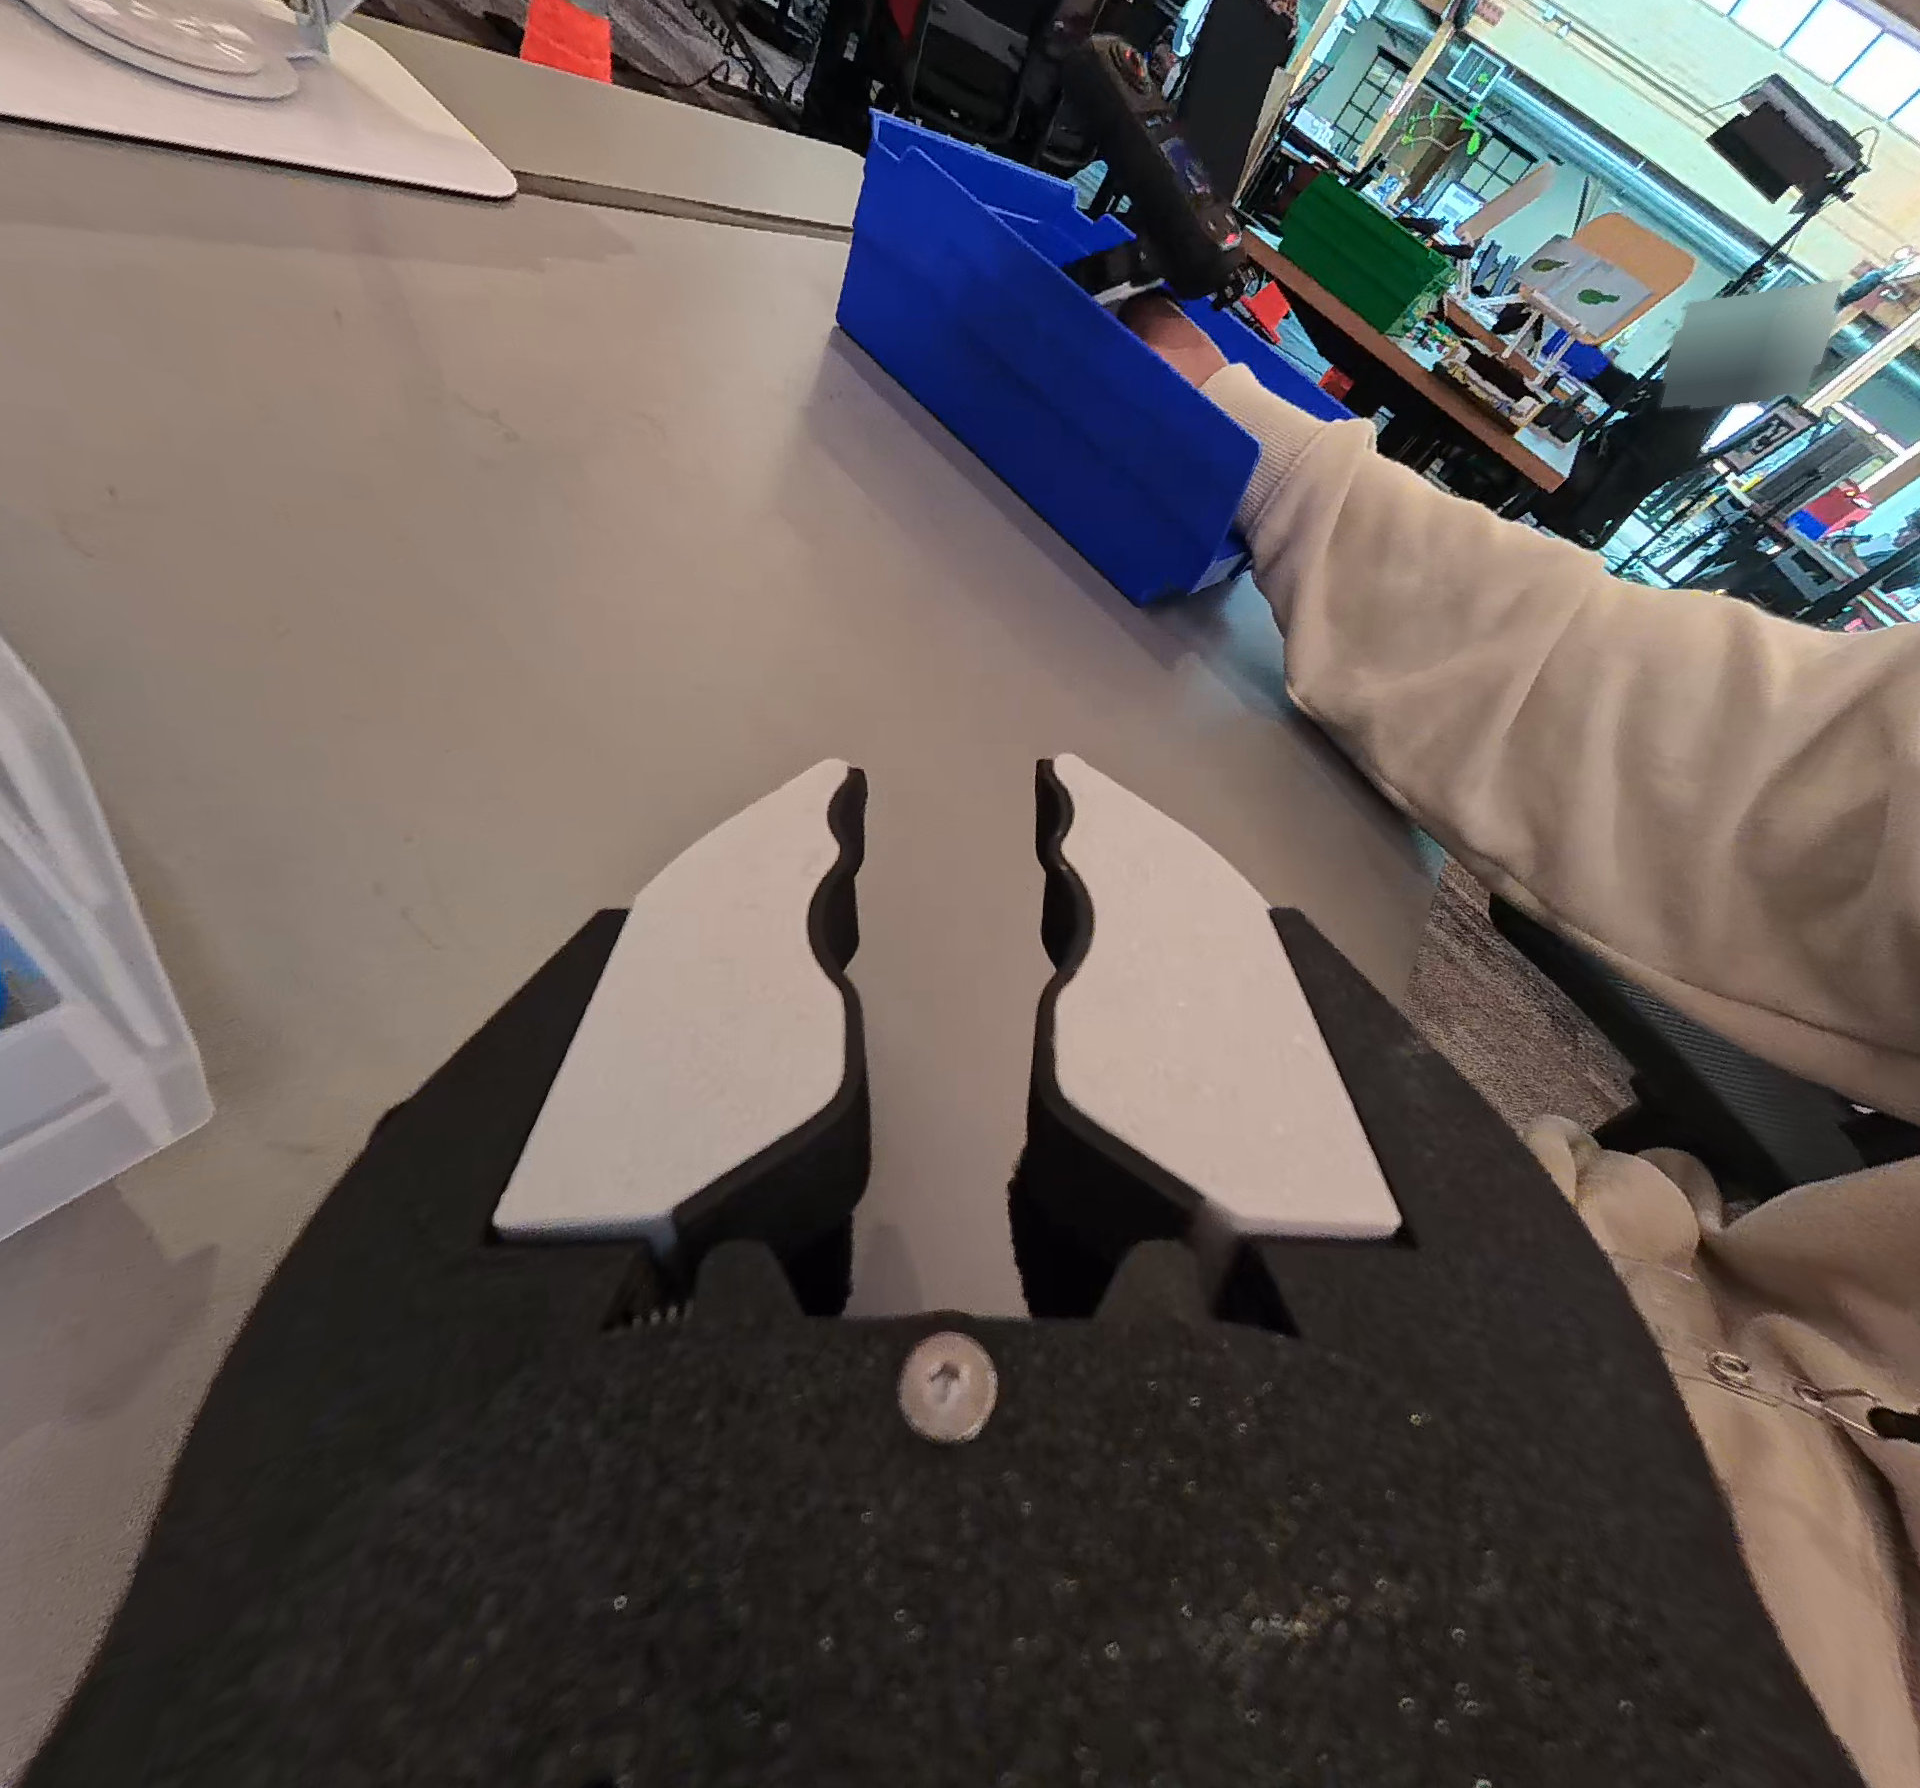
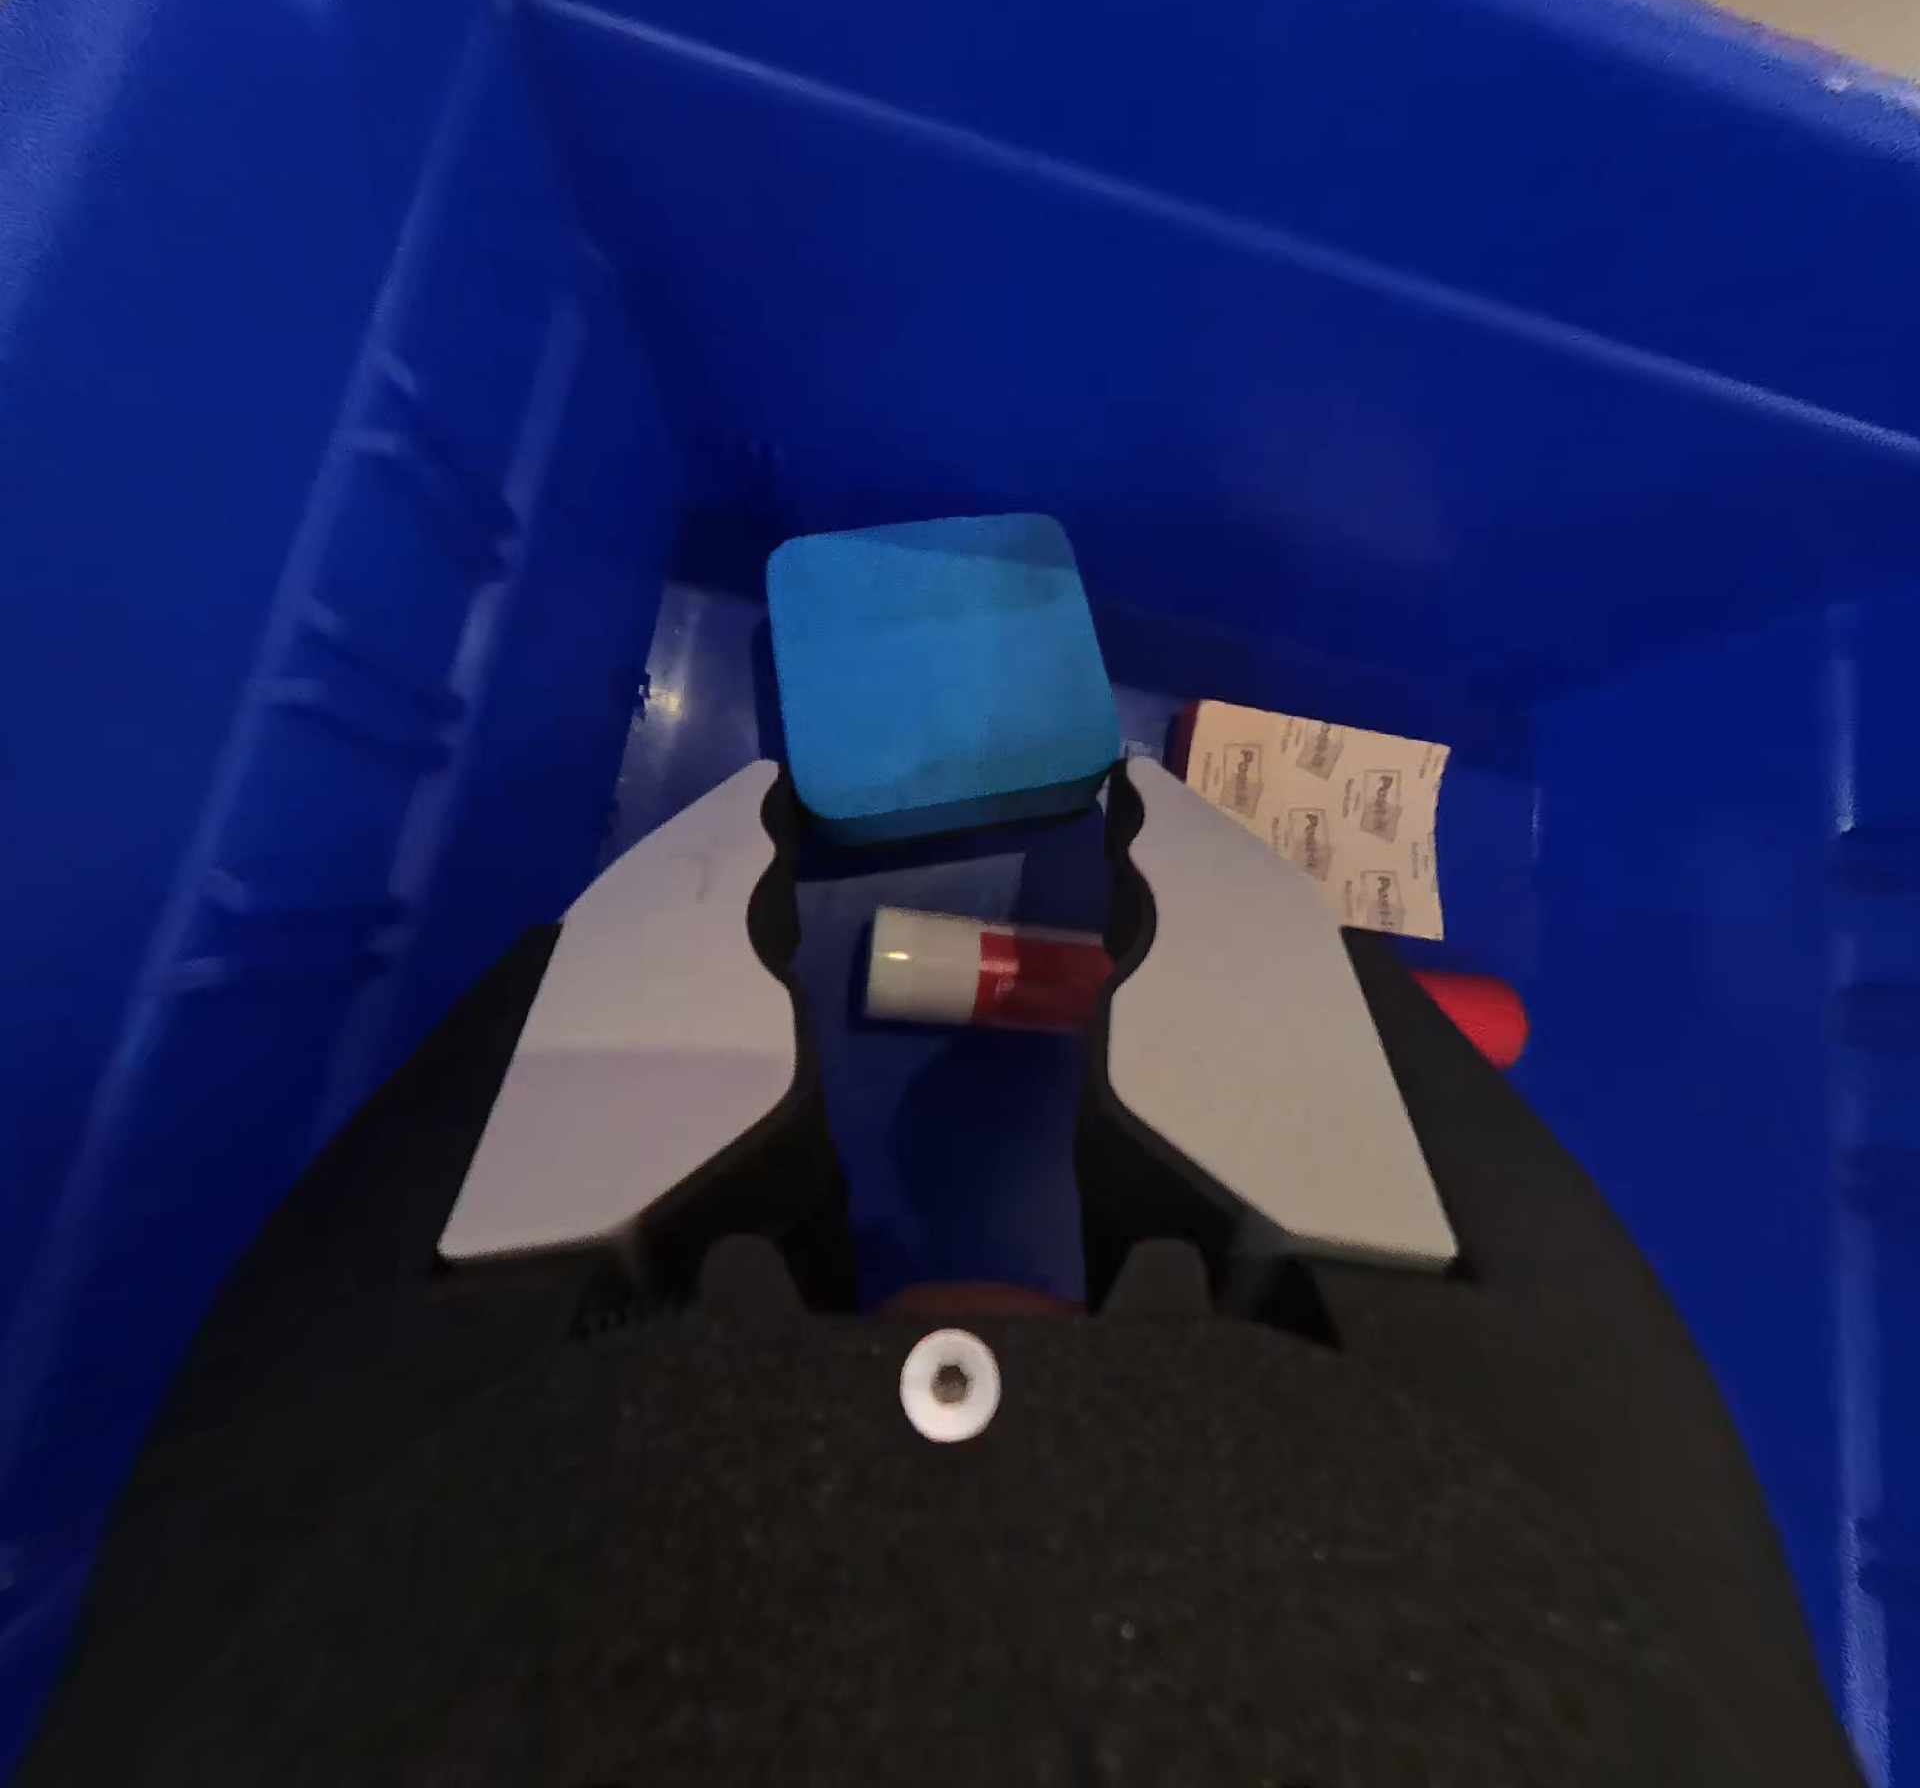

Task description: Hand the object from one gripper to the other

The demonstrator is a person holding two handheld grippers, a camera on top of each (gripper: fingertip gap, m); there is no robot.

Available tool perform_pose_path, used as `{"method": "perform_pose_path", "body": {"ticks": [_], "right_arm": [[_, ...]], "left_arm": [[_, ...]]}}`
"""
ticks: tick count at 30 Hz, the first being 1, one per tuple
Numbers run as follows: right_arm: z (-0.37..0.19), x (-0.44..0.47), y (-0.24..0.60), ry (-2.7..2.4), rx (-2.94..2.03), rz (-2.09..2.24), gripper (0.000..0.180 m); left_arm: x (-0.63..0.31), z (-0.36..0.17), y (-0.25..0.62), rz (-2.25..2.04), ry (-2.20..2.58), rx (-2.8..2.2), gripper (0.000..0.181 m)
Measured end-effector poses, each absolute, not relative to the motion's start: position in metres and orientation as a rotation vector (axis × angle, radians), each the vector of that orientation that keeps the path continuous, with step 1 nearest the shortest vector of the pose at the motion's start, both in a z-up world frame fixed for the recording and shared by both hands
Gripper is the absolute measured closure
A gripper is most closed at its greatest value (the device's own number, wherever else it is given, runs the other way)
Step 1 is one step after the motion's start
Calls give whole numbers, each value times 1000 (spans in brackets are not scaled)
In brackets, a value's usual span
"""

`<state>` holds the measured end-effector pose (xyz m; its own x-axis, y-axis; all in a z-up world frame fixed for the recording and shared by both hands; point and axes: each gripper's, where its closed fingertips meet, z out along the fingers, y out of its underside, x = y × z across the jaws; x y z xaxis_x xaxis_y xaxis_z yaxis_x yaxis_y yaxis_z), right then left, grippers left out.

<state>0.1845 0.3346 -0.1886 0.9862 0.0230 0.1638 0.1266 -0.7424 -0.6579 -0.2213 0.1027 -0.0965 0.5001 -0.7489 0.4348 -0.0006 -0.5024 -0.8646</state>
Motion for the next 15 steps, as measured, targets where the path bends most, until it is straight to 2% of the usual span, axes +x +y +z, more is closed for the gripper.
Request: {"method": "perform_pose_path", "body": {"ticks": [6, 10, 14, 15], "right_arm": [[-175, 185, 332, -95, -2360, -131, 111], [-104, 164, 309, -125, -2136, -26, 111], [-13, 104, 240, -118, -1728, 189, 125], [2, 88, 220, -144, -1657, 195, 121]], "left_arm": [[-218, -98, 102, -1073, 641, -1876, 150], [-219, -97, 101, -1053, 642, -1876, 150], [-220, -95, 104, -1020, 644, -1862, 150], [-220, -96, 103, -1010, 651, -1863, 149]]}}
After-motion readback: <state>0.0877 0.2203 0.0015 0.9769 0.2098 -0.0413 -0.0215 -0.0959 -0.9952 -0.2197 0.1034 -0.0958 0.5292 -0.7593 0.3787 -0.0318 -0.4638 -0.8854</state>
